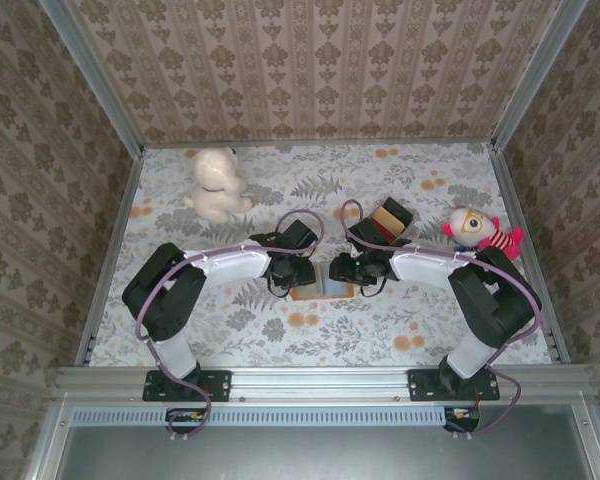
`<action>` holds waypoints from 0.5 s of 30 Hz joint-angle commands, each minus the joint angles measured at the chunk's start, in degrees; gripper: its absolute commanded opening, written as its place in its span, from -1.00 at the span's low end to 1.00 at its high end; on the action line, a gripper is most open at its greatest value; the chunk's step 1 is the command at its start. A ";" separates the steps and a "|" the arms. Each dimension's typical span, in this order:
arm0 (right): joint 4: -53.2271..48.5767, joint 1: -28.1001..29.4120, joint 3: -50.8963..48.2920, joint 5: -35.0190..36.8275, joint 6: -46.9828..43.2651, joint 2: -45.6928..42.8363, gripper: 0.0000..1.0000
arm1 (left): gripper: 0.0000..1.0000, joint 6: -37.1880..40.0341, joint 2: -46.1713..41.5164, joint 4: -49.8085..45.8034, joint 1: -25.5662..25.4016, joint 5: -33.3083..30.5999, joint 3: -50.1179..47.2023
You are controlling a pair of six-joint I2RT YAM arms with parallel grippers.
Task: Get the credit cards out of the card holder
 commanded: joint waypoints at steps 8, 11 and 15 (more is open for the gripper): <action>-6.78 0.20 0.82 0.41 -5.02 -2.55 -0.19 | -0.58 1.04 0.47 -0.77 -0.36 0.52 1.62; -10.16 0.25 2.15 2.16 -6.86 -4.67 -0.29 | -0.65 1.38 1.17 -0.68 -0.08 1.67 1.63; -12.35 0.54 2.90 2.67 -8.62 -7.67 -0.33 | -0.70 2.01 1.27 -0.31 0.10 1.99 0.89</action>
